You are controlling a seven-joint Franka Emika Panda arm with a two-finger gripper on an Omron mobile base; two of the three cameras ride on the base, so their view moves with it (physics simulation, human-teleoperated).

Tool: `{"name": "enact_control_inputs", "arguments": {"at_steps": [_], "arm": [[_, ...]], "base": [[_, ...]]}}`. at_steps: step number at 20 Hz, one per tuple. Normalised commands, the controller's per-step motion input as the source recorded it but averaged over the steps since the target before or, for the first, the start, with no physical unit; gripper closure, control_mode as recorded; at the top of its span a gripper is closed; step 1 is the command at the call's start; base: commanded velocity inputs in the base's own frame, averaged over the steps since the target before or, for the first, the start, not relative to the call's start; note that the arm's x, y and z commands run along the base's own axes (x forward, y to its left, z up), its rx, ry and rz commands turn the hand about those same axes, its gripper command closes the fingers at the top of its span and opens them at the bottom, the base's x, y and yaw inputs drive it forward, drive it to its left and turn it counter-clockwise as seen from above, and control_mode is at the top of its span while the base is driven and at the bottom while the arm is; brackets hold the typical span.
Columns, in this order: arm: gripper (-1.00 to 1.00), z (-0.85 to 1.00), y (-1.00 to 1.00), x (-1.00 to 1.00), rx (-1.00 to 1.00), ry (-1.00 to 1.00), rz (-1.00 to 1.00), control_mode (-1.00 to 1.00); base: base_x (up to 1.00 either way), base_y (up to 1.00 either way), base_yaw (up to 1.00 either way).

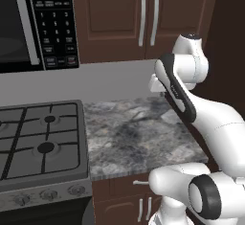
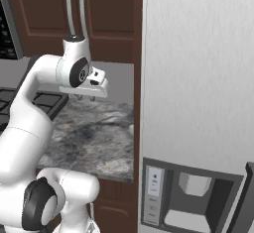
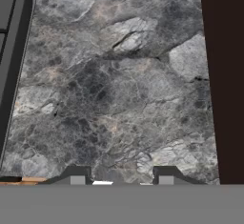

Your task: Open the cabinet directly in front. Then move the wine and the mug to the dining counter with the jar on it.

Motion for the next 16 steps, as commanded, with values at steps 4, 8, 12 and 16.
{"name": "enact_control_inputs", "arguments": {"at_steps": [4,8,12,16], "arm": [[-1.00,0.00,0.00,0.00,0.00,0.00,0.00,-1.00],[-1.00,0.00,0.00,0.00,0.00,0.00,0.00,-1.00],[-1.00,0.24,0.00,-0.20,0.01,-0.29,0.03,-1.00],[-1.00,0.44,0.00,-0.65,0.03,-0.52,0.05,-1.00]], "base": [[0.00,0.00,0.00],[0.00,0.00,0.00],[0.00,0.00,0.00],[0.00,0.00,0.00]]}}
